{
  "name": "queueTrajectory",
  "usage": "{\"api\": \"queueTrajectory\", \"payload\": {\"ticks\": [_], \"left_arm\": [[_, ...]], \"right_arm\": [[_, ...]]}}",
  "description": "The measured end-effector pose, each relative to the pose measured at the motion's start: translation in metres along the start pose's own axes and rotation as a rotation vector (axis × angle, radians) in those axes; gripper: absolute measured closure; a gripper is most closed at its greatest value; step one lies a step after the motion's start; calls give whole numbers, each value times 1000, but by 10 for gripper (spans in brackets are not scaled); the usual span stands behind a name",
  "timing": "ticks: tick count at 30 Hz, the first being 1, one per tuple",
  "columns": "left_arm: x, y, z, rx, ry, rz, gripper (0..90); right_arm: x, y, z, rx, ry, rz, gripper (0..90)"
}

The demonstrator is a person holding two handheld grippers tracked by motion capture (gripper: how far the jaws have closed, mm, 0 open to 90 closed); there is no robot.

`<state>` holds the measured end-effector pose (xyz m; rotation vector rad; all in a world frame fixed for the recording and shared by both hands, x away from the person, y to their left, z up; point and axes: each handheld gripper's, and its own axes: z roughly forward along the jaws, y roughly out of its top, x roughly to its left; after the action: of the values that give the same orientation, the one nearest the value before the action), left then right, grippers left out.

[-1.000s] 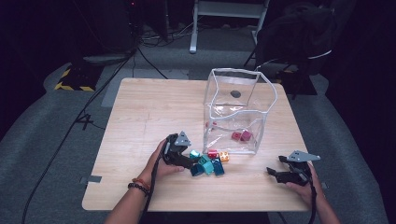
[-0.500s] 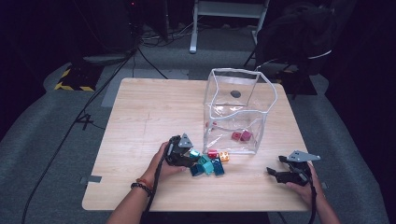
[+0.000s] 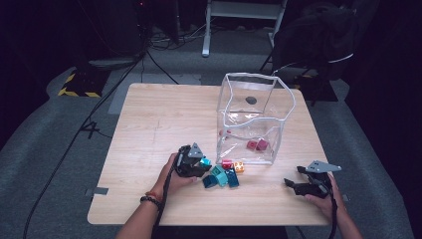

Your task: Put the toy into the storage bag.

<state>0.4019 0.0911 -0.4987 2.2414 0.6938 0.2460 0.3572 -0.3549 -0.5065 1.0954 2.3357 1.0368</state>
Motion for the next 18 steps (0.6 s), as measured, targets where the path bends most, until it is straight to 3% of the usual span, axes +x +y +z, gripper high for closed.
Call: {"api": "queueTrajectory", "payload": {"ticks": [14, 18], "left_arm": [[2, 3, -18, -57, 32, -13, 548], [7, 3, -15, -35, 31, 6, 548]], "right_arm": [[0, 0, 0, 0, 0, 0, 209], [0, 0, 0, 0, 0, 0, 208]]}}
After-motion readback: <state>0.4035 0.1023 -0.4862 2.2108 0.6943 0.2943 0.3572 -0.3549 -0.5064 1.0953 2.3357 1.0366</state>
